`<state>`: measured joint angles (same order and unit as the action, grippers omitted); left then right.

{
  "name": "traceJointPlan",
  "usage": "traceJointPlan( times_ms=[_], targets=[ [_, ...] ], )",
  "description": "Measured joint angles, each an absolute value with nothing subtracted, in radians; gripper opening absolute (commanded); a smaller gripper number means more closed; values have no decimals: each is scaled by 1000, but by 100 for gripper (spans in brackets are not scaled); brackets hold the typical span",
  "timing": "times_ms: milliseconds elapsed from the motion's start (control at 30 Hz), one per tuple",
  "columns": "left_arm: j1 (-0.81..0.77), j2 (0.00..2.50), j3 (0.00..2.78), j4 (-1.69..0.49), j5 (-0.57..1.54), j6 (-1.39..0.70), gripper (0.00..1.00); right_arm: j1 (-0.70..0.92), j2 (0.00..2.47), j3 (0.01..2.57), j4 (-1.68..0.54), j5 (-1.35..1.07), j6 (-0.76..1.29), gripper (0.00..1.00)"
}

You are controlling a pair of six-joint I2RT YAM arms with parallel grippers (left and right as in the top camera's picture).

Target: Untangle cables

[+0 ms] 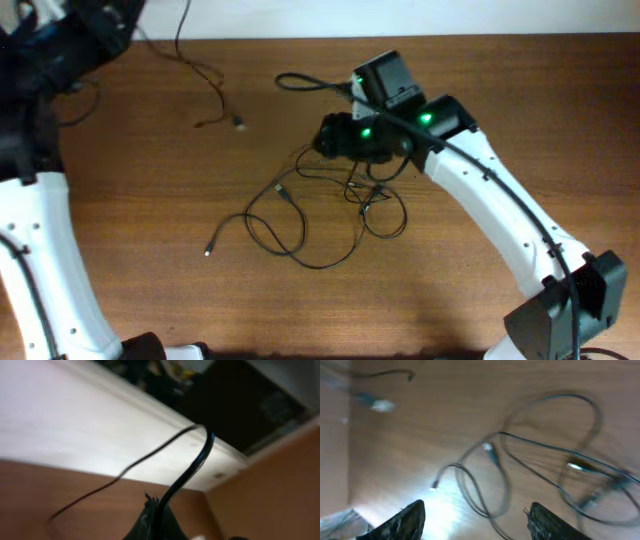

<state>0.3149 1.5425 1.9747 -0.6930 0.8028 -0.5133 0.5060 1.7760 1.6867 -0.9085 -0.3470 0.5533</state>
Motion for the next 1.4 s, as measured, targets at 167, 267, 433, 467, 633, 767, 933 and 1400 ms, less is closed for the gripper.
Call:
traceJointPlan(
  times_ms=[167,267,433,467,633,767,933,1400],
  targets=[
    [522,1537,1976,-891,527,-423,0,441,1776,1686,-966,-321,524,66],
    [633,1537,1975,-955,324,-410,0,439,1776,1686,-969,-314,516,66],
    [757,1539,1975,-1020,82,-457,0,439,1776,1686,-979,-314,507,66],
    [776,1544,1976,-1034,50,-490,0,439,1776,1686,-983,-313,500,66],
    [796,1627,1976,-1157,-136,-706,0,439,1776,1686,-1003,-313,490,66],
    [796,1749,1977,-1283,-268,-886,0,439,1776,1686,-1018,-311,485,66],
    [796,1978,1976,-1434,-337,-1085,68,439,1776,1686,-1024,-311,468,66],
    [805,2127,2446,-1661,-256,-957,99,439,1776,1686,-1025,-287,435,67]
  ],
)
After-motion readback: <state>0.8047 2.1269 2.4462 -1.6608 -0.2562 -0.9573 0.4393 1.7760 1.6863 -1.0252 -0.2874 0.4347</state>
